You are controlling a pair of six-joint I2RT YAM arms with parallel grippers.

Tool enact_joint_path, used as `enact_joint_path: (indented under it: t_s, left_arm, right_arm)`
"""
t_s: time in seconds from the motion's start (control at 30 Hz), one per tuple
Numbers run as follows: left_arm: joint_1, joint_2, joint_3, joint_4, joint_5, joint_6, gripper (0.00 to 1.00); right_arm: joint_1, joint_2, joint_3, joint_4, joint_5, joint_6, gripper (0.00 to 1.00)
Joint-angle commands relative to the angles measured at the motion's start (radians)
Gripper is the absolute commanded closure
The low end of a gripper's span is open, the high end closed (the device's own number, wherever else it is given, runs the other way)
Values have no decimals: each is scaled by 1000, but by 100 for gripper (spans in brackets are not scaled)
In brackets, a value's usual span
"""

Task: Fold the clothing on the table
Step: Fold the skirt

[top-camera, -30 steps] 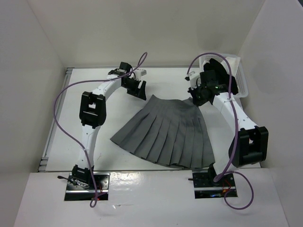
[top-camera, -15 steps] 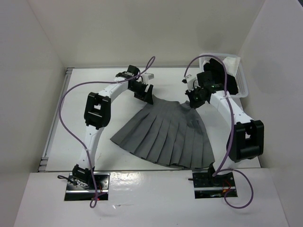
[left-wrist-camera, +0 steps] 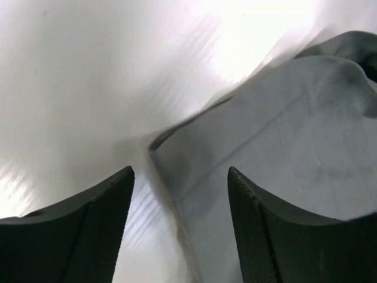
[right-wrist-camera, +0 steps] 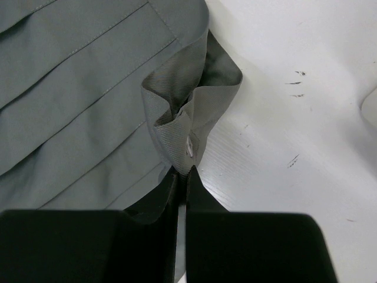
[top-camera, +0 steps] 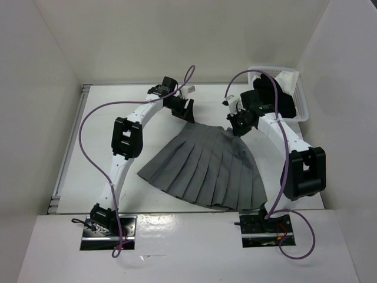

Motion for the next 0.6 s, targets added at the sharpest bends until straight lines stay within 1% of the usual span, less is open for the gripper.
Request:
enact_joint_path:
  t_s: [0.0, 0.07, 0.17, 0.3, 0.4, 0.53, 0.57]
  left_arm:
    - [-19, 46, 85, -37, 20, -16, 29]
    - [-30, 57, 95, -46, 10, -16, 32]
    - [-39, 70, 96, -68, 10, -16, 34]
    - [-39, 89, 106, -146, 10, 18, 37]
    - [-39, 111, 137, -198, -8, 44, 42]
    - [-39, 154, 246, -269, -26, 53, 64]
    - [-39, 183, 281, -310, -26, 53, 76]
  right_arm:
    - [7, 6, 40, 13, -16, 8, 100]
    - [7, 6, 40, 13, -16, 8, 100]
    - [7, 6, 40, 13, -16, 8, 100]
    - [7, 6, 40, 13, -16, 8, 100]
    - [7, -3, 31, 13, -16, 8, 100]
    - [7, -3, 31, 22, -16, 8, 100]
    - [7, -3, 31, 22, -16, 8, 100]
